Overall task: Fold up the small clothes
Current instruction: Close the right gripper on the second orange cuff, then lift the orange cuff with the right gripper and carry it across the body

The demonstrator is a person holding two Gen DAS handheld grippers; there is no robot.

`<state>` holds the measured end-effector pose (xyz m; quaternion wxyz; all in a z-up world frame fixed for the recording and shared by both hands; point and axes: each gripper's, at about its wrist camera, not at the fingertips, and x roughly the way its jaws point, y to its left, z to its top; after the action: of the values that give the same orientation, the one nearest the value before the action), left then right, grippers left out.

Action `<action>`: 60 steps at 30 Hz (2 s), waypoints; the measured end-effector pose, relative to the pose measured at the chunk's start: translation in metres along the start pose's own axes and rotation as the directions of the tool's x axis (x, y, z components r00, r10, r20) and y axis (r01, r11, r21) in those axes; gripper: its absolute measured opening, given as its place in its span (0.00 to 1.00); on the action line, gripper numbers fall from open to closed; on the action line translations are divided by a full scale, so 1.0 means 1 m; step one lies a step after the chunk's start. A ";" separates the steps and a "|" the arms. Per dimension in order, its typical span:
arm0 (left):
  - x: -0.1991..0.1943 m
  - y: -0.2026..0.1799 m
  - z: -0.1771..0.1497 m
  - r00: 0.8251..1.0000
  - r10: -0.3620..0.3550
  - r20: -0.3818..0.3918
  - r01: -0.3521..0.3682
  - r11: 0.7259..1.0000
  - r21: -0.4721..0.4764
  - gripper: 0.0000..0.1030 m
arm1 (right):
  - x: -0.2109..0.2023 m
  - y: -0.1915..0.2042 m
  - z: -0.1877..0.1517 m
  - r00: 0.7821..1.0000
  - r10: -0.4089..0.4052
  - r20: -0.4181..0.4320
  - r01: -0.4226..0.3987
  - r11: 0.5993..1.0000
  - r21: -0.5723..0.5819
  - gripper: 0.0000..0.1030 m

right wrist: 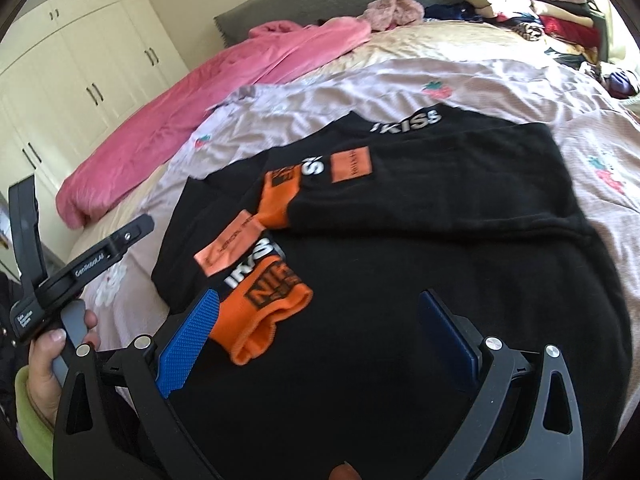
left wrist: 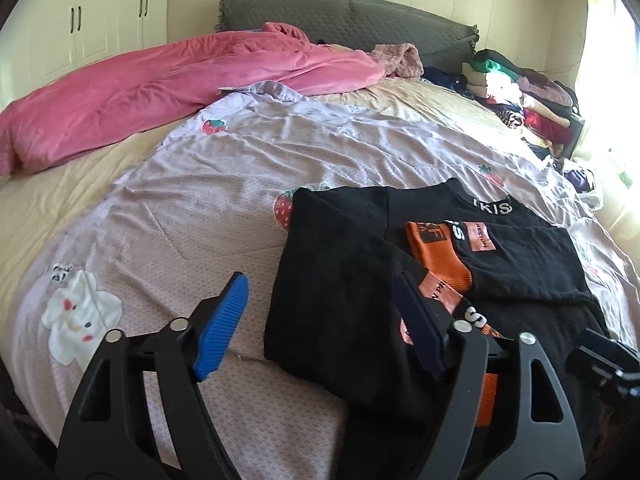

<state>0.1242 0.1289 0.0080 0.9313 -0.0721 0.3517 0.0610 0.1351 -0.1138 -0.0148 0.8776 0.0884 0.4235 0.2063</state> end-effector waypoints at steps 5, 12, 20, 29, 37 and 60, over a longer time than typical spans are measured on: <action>0.005 0.005 -0.001 1.000 -0.007 -0.002 0.007 1.000 -0.003 0.75 | 0.016 0.018 -0.003 0.999 0.009 -0.035 -0.010 0.999 -0.032 0.95; 0.008 0.015 -0.001 1.000 -0.007 -0.003 0.007 1.000 -0.021 0.80 | 0.039 0.027 -0.008 0.997 0.010 -0.082 -0.013 0.999 -0.034 0.95; 0.008 0.025 -0.002 1.000 -0.008 0.000 0.008 0.999 -0.045 0.81 | 0.058 0.037 -0.007 0.995 -0.001 -0.099 -0.005 0.999 -0.054 0.57; 0.007 0.027 -0.001 1.000 0.003 0.005 -0.003 0.999 -0.040 0.81 | 0.064 0.058 0.000 0.997 0.000 -0.078 -0.014 0.984 -0.180 0.13; 0.004 0.025 0.000 1.000 -0.008 0.026 0.009 0.999 -0.034 0.83 | 0.041 0.064 0.021 1.000 0.029 -0.004 -0.029 0.972 -0.233 0.12; 0.003 0.016 -0.002 0.996 -0.092 0.019 0.093 0.995 -0.044 0.83 | -0.019 -0.004 0.112 0.965 -0.145 0.217 0.210 0.926 -0.313 0.11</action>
<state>0.1225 0.1440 0.0029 0.9343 -0.1086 0.3384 0.0262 0.2129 -0.1235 0.0669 0.9314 -0.0812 0.3030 0.1849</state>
